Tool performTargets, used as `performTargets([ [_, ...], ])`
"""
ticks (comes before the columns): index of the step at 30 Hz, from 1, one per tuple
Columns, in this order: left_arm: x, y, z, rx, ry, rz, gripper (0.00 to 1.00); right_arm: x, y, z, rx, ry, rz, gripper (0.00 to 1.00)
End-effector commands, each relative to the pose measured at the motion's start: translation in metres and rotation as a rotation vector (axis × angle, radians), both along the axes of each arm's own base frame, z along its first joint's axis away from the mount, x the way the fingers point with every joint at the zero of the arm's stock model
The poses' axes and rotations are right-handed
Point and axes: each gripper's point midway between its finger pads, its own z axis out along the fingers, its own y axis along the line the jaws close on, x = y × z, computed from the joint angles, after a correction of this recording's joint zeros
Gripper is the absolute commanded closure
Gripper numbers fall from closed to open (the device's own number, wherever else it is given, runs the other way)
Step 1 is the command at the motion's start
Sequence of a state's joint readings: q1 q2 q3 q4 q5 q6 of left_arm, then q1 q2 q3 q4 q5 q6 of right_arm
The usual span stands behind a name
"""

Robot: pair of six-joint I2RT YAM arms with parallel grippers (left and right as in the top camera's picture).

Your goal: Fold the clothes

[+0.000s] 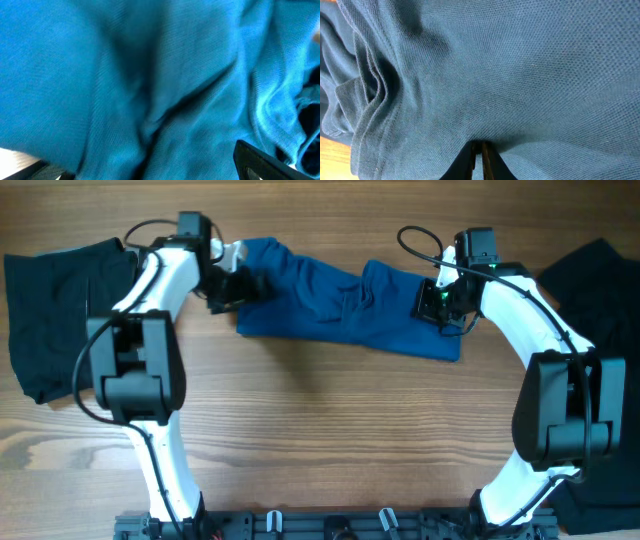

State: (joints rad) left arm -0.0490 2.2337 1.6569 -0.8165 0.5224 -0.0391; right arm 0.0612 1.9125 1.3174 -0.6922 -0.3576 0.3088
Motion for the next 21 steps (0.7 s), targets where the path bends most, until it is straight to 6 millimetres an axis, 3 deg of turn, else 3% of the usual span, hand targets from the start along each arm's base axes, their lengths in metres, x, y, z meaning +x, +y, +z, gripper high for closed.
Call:
performTargets([
  [1, -0.023, -0.033, -0.063, 0.001, 0.112, -0.080, 0.09, -0.002, -0.001, -0.007, -0.019, 0.008, 0.019, 0.91],
  [3, -0.025, -0.042, -0.077, 0.003, 0.115, -0.100, 0.21, -0.002, -0.001, -0.007, -0.019, 0.008, 0.019, 0.92],
  [5, -0.025, -0.044, -0.081, 0.004, 0.114, -0.105, 0.60, -0.003, -0.001, -0.007, -0.019, 0.012, 0.020, 0.94],
  [6, -0.023, -0.042, -0.080, 0.009, 0.109, -0.101, 0.71, -0.003, -0.001, -0.007, -0.019, 0.013, 0.020, 0.95],
  [7, -0.021, -0.035, -0.075, 0.025, 0.102, -0.090, 0.81, -0.003, -0.001, -0.006, -0.019, 0.012, 0.019, 0.95],
  [9, -0.011, -0.009, -0.055, 0.101, 0.075, -0.050, 0.91, -0.008, -0.001, 0.004, -0.019, 0.015, 0.019, 0.96],
  [11, 0.003, 0.017, -0.013, 0.142, 0.012, -0.044, 0.95, -0.018, -0.002, 0.016, -0.023, 0.020, 0.031, 0.96],
  [13, 0.020, 0.032, 0.059, 0.140, -0.092, -0.022, 0.96, -0.030, -0.005, 0.029, -0.042, 0.031, 0.039, 0.96],
  [15, 0.026, 0.027, 0.115, 0.137, -0.193, -0.025, 0.96, -0.033, -0.010, 0.033, -0.067, 0.032, 0.031, 0.96],
  [16, 0.025, 0.014, 0.140, 0.133, -0.254, -0.047, 0.96, -0.032, -0.013, 0.033, -0.066, 0.031, 0.023, 0.96],
  [18, 0.016, -0.019, 0.157, 0.121, -0.297, -0.112, 0.96, -0.030, -0.025, 0.032, -0.083, 0.033, -0.008, 0.96],
  [21, -0.003, -0.077, 0.154, 0.103, -0.295, -0.232, 0.96, -0.028, -0.043, 0.032, -0.081, 0.036, -0.059, 0.95],
])
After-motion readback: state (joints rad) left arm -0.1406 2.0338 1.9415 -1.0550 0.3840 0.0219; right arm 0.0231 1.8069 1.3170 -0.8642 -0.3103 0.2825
